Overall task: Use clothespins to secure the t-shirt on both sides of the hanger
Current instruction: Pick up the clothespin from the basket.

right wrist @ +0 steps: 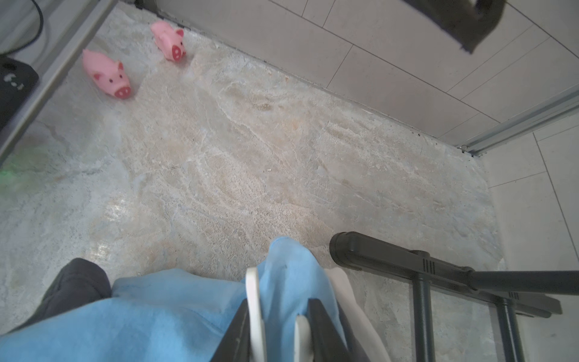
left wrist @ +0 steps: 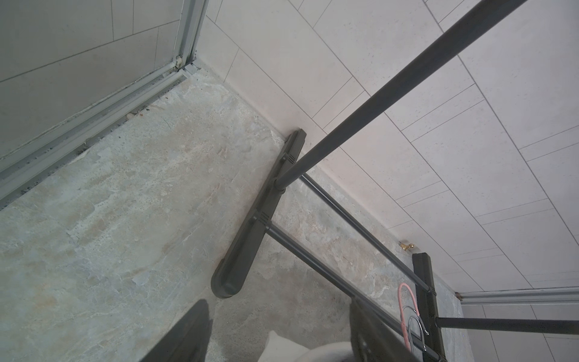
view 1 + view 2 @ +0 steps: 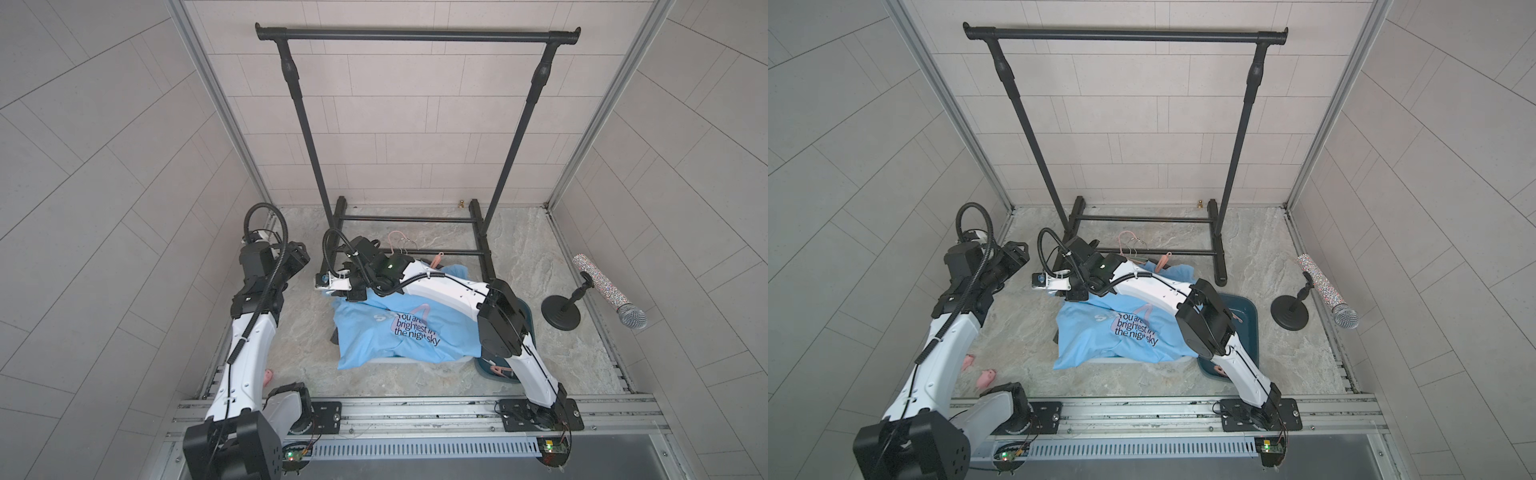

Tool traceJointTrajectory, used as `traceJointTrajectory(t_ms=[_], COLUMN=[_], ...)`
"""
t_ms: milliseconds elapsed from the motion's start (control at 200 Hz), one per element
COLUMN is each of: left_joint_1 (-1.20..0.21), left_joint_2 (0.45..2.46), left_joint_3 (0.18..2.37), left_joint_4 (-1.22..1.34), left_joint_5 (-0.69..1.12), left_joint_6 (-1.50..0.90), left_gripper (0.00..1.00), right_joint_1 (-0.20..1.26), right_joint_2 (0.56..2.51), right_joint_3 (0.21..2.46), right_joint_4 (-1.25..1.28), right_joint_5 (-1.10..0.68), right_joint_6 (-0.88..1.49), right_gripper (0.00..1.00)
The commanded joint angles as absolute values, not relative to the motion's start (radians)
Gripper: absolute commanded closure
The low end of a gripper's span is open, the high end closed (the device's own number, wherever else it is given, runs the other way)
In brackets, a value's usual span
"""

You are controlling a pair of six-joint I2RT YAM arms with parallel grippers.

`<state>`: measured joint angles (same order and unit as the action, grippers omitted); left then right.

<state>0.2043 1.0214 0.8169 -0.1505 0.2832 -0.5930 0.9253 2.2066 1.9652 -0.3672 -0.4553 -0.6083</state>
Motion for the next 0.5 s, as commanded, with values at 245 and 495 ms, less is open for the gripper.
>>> traceJointTrajectory(t_ms=[245,495], left_joint_1=[0.201,0.144], left_joint_2=[0.901,0.837], left_joint_3=[0.857,0.885], left_joint_4=[-0.184,-0.212], left_joint_5=[0.404,0.535], left_joint_6=[-0.521,-0.502], left_gripper=[0.29,0.31], right_joint_1=[0.77,0.68], right_joint_2=[1.988,1.951], right_joint_3=[1.674,1.584], right_joint_4=[0.433,0.713], right_joint_5=[-0.769,-0.867], right_joint_6=[0.039,0.281], right_gripper=[0.8,0.77])
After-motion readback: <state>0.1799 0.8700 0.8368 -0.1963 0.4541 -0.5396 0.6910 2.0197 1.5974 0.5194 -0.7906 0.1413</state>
